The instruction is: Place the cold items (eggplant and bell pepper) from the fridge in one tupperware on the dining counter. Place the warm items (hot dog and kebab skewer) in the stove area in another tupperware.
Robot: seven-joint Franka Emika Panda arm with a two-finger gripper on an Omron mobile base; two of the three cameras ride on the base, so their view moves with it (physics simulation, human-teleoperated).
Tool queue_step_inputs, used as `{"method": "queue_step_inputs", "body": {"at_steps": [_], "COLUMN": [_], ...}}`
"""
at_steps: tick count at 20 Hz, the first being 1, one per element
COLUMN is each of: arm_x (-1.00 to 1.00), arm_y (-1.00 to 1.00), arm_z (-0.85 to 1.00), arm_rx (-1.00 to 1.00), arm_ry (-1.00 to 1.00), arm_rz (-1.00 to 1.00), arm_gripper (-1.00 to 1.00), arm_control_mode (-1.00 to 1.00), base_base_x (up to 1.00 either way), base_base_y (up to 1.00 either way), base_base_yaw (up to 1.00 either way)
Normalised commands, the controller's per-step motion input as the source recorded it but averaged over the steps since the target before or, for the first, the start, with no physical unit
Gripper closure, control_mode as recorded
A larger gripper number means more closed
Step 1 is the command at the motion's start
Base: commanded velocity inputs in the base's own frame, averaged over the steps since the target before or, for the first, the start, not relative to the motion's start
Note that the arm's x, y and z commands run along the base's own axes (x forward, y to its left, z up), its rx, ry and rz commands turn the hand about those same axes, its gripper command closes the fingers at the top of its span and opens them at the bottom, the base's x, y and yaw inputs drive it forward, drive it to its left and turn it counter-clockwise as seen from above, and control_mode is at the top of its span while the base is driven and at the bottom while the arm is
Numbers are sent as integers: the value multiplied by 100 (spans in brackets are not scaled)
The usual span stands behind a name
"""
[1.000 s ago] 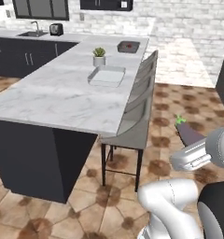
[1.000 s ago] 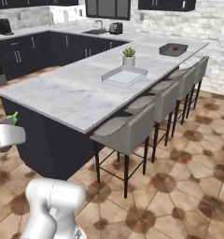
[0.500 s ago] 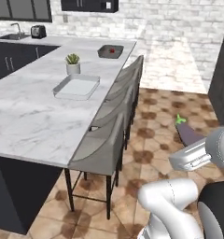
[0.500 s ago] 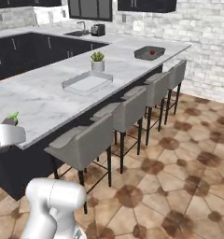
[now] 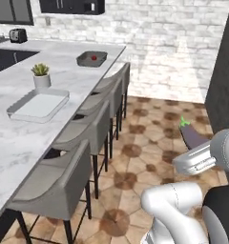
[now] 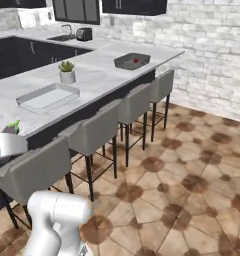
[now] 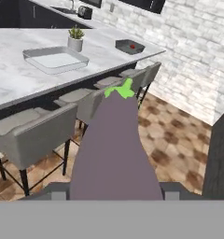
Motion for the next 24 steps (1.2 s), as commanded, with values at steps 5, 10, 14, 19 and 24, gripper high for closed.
{"method": "queue_step_inputs", "body": {"at_steps": [5,10,14,19,24], "arm_x": [0,0,0,0,0], "arm_y": [0,0,0,0,0], "arm_z": [0,0,0,0,0], "arm_rx": [0,0,0,0,0], "arm_ry": [0,0,0,0,0], "arm_rz": [0,0,0,0,0], "arm_gripper": [100,100,100,100,100], "arm_control_mode": [100,100,100,100,100], "base_base_x": [84,98,100,100,100], "base_base_y": [-100,-87,-56,-31,-47], "base_base_yaw": [3,14,27,29,34]}}
